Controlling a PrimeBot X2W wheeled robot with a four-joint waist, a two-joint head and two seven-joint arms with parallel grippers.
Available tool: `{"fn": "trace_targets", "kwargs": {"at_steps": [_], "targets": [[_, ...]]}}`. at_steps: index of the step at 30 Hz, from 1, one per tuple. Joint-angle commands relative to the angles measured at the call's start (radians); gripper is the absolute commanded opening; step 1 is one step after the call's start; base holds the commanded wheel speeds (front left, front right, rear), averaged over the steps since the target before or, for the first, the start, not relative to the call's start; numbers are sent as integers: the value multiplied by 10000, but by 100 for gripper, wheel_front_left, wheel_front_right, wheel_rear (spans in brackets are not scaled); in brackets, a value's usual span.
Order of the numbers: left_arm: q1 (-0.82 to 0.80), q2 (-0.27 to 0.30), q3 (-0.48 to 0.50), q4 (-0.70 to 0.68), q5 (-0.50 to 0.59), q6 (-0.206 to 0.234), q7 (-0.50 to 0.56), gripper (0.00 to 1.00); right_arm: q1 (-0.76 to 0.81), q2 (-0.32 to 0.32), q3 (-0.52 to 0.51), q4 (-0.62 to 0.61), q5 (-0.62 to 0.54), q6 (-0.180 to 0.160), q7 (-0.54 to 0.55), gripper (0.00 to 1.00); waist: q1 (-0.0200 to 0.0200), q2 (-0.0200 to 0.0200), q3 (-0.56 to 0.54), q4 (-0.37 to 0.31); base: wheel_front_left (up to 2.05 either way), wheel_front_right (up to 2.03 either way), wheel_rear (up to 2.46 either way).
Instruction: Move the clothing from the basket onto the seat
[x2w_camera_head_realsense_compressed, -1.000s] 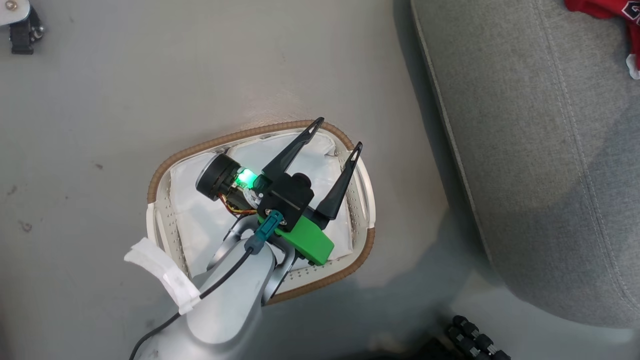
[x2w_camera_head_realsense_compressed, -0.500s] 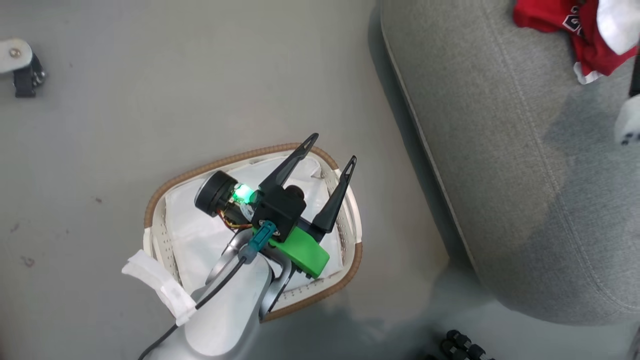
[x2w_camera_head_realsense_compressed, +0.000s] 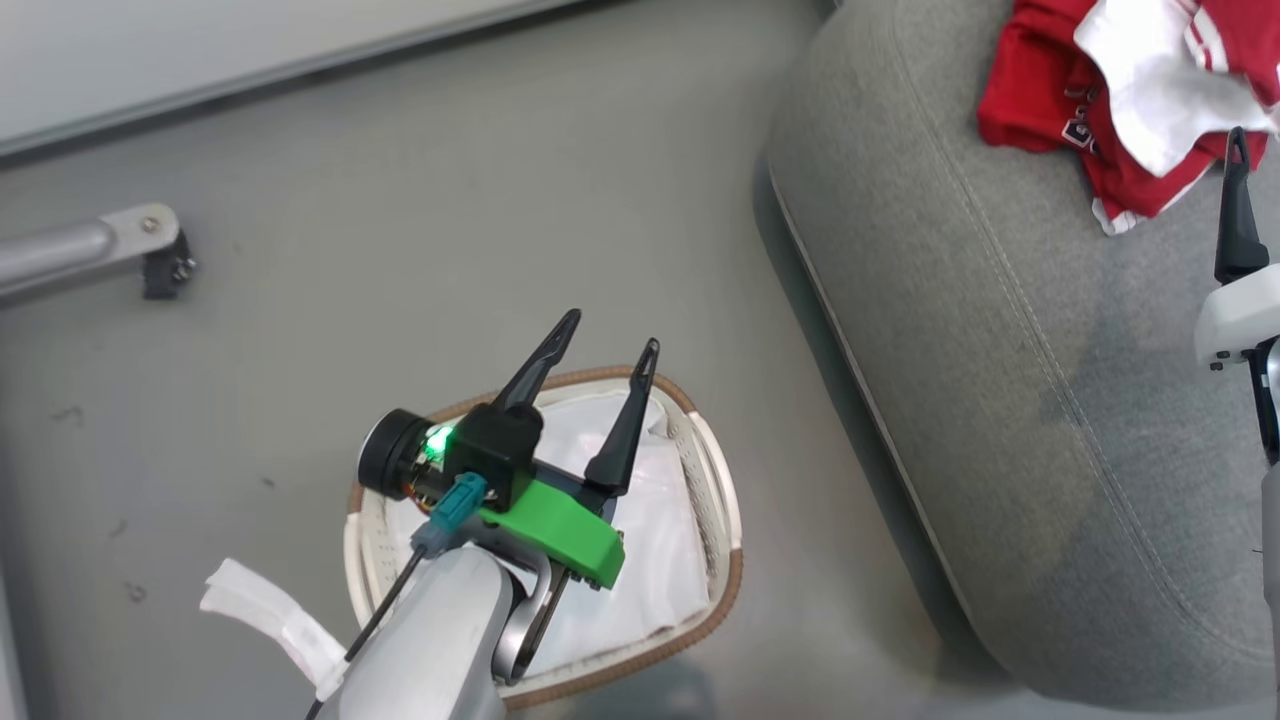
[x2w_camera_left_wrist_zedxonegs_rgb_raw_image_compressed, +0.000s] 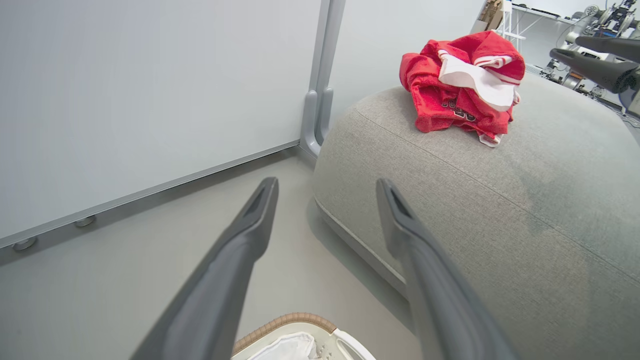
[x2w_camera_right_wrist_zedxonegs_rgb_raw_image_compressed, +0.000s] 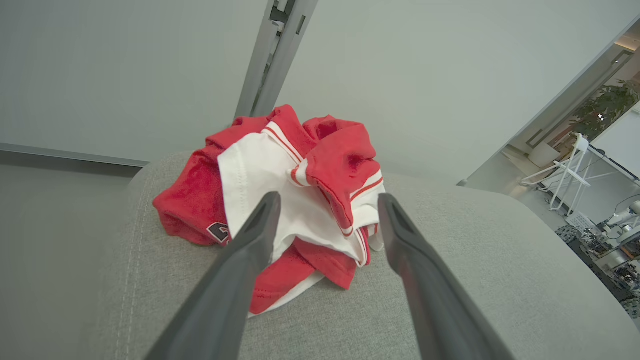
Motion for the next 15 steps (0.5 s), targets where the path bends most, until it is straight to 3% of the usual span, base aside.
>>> {"fn": "trace_targets", "kwargs": {"at_steps": [1,11,15], "targets": [[228,5,79,-109,-228,120,1,100,219,-72,61,-61,39,-15,-45,100,0,0,-884,597,0,0,0],[1042,9,1068,-146,-828,916,3,100,424,268,638,-146,342,-15,-45,100,0,0,-2225,1709,0,0,0],[1548,10,1700,-36,-878,1102,3,100,780,843,761,-261,548,-15,-47,100,0,0,-2641,2119,0,0,0]]}}
